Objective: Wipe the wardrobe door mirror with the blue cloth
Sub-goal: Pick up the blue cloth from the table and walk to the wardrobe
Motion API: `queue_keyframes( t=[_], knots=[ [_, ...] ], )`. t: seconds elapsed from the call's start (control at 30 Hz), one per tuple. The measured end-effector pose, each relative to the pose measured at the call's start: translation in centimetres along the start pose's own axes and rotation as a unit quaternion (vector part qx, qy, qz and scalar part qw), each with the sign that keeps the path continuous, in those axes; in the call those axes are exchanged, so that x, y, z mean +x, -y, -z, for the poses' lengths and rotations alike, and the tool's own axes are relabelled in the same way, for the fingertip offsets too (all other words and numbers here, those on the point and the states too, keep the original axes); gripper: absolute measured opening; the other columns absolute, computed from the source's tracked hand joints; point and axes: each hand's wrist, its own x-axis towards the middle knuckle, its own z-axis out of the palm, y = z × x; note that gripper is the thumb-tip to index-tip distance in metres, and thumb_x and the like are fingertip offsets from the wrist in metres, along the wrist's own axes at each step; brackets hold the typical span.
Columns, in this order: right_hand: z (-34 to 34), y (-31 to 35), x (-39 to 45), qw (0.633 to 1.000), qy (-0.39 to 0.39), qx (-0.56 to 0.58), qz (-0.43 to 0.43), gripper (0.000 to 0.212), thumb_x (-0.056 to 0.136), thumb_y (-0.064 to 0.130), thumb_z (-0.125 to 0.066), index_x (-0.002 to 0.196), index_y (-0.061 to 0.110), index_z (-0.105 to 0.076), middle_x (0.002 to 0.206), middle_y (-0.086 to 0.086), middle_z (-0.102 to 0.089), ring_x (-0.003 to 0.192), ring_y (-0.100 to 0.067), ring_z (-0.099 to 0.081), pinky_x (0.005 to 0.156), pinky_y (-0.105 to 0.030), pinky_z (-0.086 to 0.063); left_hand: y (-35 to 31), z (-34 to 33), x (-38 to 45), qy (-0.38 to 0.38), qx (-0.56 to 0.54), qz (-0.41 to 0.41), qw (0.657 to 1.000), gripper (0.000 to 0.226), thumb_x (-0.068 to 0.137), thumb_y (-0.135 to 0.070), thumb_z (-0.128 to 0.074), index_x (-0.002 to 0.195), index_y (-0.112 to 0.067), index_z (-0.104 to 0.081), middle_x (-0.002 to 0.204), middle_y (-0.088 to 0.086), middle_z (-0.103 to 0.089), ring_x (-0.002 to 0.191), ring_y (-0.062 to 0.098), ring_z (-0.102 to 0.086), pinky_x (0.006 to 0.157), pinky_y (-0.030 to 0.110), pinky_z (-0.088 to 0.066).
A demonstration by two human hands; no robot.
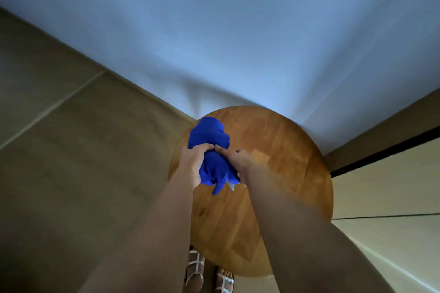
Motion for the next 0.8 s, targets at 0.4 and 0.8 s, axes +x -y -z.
queue_keyframes(
  t=[0.4, 0.8],
  knots=[
    [-10.2, 2.3, -6.9, 0.957, 0.186, -0.221, -0.006, 0.065, 0.076, 0.064, -0.064, 0.113, 0.011, -0.059, 0.111, -0.009, -0.067, 0.104, -0.028, -0.063, 0.097, -0.043, -0.047, -1.3, 9.2, -5.9, -0.144, -0.196, 0.007, 0.97, 0.037, 0.086, -0.04, -0.055, 0.108, -0.01, -0.05, 0.097, 0.01, -0.063, 0.085, 0.028, -0.061, 0.068, 0.039, -0.05],
    [-23.0, 1.6, -8.8, 0.958, 0.093, -0.224, 0.151, 0.061, 0.081, 0.04, -0.07, 0.128, 0.02, -0.037, 0.107, 0.001, -0.056, 0.086, -0.02, -0.053, 0.076, -0.039, -0.047, -3.4, 22.6, -7.5, -0.106, -0.131, -0.037, 0.985, 0.063, 0.085, -0.007, -0.051, 0.142, -0.019, -0.026, 0.106, 0.008, -0.055, 0.095, 0.026, -0.055, 0.083, 0.043, -0.05]
  ],
)
